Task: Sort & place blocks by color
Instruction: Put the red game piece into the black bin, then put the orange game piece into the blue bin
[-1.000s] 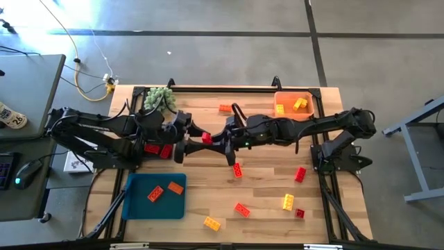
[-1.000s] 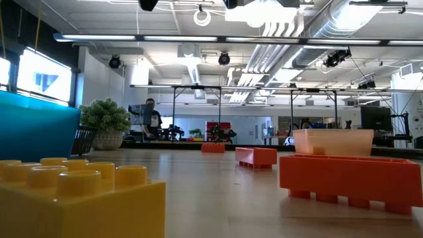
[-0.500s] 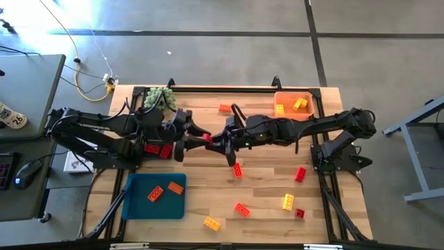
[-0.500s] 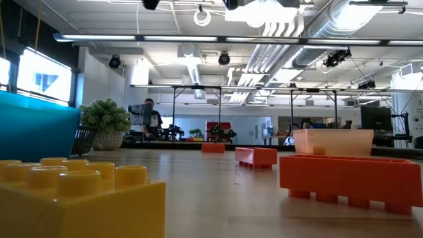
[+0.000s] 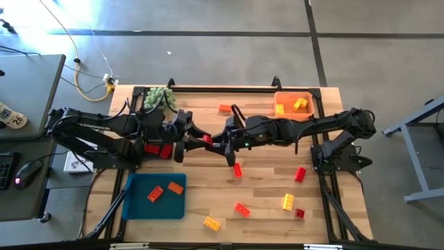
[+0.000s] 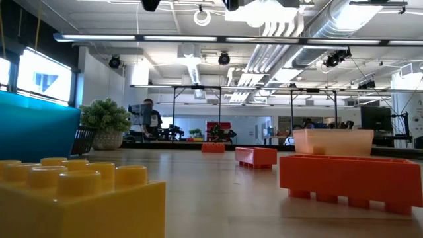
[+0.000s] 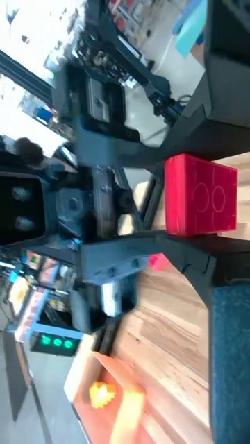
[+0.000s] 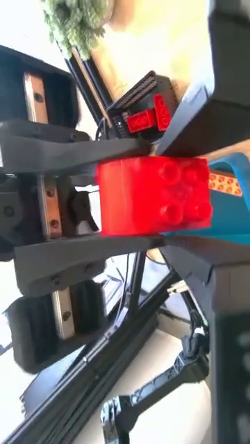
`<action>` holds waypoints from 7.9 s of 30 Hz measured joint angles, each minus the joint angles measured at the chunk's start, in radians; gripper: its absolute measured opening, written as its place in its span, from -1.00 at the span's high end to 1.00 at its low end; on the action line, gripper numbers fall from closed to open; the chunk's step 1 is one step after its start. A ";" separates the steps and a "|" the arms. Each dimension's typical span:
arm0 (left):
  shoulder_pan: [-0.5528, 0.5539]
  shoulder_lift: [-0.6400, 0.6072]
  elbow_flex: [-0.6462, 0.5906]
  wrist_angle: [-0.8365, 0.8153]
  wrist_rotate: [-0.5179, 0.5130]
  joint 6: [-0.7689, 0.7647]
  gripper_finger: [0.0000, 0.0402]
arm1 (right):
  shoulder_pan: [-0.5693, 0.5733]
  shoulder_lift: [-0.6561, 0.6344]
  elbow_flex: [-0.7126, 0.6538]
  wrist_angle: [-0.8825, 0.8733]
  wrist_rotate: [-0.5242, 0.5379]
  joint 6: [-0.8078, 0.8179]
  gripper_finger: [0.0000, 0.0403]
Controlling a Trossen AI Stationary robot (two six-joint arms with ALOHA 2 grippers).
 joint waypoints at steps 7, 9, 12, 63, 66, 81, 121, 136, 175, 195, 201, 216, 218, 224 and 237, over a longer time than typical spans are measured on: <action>0.000 0.001 -0.002 -0.123 -0.003 -0.001 0.44 | -0.002 -0.001 0.000 -0.077 0.021 0.013 -0.15; 0.000 0.001 -0.002 -0.169 -0.006 -0.004 0.44 | -0.002 -0.001 0.000 -0.113 0.020 0.011 -0.16; 0.000 0.001 -0.002 -0.281 -0.032 -0.007 0.44 | -0.002 -0.001 0.000 -0.173 0.020 0.010 -0.16; 0.256 0.269 -0.001 -1.270 -0.077 0.001 0.25 | 0.027 -0.001 0.000 -0.612 0.053 0.458 -0.17; 0.258 0.269 -0.001 -1.270 -0.077 0.001 0.15 | 0.041 -0.001 0.000 -0.638 0.083 0.487 -0.17; 0.258 0.269 -0.001 -1.277 -0.031 0.002 -0.06 | 0.073 0.059 -0.017 -0.694 0.136 0.590 -0.17; 0.256 0.074 0.233 -1.241 0.043 -0.055 -0.05 | 0.106 0.419 -0.015 -0.712 0.047 0.691 -0.07; 0.257 0.074 0.232 -1.116 0.250 -0.042 -0.05 | 0.112 0.403 0.040 -0.700 -0.026 0.471 0.49; 0.249 0.092 0.228 -0.735 0.250 -0.682 -0.05 | 0.008 0.364 0.514 -0.791 0.260 -0.337 0.49; 0.248 0.128 0.227 -0.734 0.257 -0.628 0.02 | 0.004 0.364 0.513 -0.745 0.288 -0.305 0.49; 0.248 0.148 0.228 -0.729 0.264 -0.593 0.20 | 0.002 0.364 0.513 -0.737 0.288 -0.293 0.49; 0.205 0.168 0.228 -0.733 0.261 -0.454 0.66 | 0.005 0.364 0.512 -0.772 0.205 -0.206 0.08; 0.194 0.165 0.228 -0.764 0.263 -0.446 0.63 | 0.005 0.364 0.512 -0.778 0.171 -0.176 0.03; 0.141 0.164 0.228 -0.899 0.269 -0.407 0.62 | 0.006 0.364 0.512 -0.819 0.112 -0.103 0.00; -0.142 0.164 0.228 -1.207 0.272 -0.373 0.63 | 0.007 0.364 0.512 -0.924 0.125 -0.039 -0.01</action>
